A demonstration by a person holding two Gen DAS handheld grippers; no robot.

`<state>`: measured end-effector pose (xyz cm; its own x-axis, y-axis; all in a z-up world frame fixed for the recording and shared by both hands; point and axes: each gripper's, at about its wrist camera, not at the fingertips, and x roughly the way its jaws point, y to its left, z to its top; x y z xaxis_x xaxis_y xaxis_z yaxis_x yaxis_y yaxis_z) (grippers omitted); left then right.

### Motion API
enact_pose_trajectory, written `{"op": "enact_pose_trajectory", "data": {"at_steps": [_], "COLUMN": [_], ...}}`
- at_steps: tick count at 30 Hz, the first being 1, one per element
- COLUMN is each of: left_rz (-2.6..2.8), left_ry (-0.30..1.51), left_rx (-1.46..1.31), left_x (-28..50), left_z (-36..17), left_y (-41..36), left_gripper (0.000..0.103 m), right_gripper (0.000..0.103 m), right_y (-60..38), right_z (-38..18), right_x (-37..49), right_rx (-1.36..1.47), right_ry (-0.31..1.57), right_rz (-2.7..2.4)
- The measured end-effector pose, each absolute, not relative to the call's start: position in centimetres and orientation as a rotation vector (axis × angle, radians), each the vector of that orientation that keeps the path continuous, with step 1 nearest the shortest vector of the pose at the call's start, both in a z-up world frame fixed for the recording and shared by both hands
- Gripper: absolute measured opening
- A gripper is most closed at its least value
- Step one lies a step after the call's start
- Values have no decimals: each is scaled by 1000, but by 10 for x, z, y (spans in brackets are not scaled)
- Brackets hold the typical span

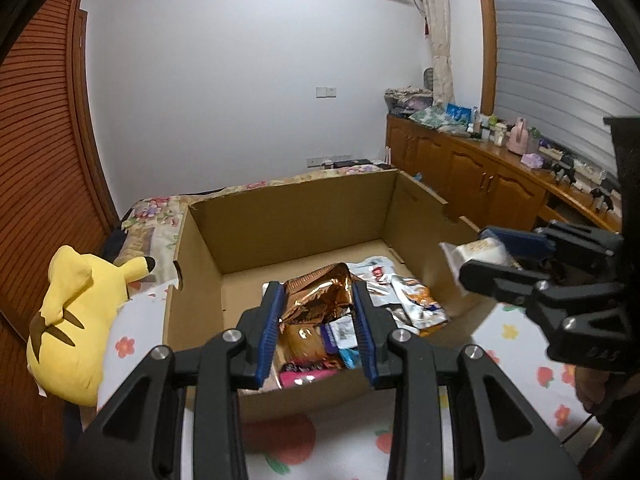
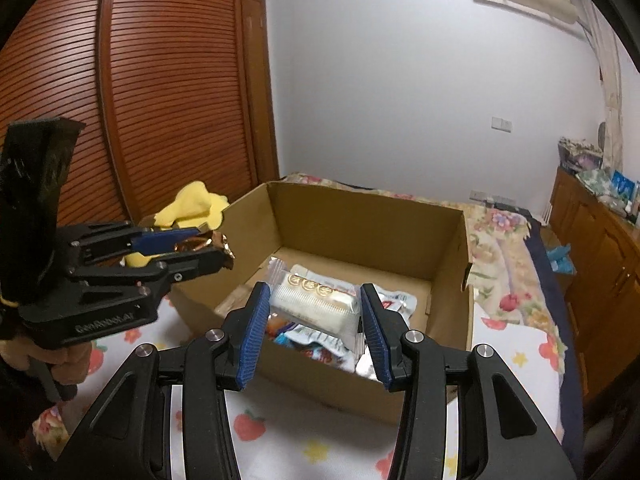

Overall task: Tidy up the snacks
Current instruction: 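Lower both snacks into the box and open both grippers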

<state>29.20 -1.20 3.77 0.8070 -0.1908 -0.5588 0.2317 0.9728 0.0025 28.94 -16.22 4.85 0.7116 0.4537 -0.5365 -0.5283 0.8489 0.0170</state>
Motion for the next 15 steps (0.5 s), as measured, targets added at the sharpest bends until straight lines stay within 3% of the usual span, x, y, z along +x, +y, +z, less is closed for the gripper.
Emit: {"op": "enact_pose_trajectory", "data": {"at_steps": [10,15], "left_rz": [-206,-199], "left_ry": [642,642], "left_rx": [46,39], "left_x": [318,319], "left_z": [14,11], "left_y": [-9,-9], "left_gripper": [34,41], "right_gripper": [48,55], "right_y": [-167,-165], "right_z": [26,24], "right_x": [322,325], "right_rx": [-124,-129], "right_ry": [625,629], "right_rz": [515,485]}}
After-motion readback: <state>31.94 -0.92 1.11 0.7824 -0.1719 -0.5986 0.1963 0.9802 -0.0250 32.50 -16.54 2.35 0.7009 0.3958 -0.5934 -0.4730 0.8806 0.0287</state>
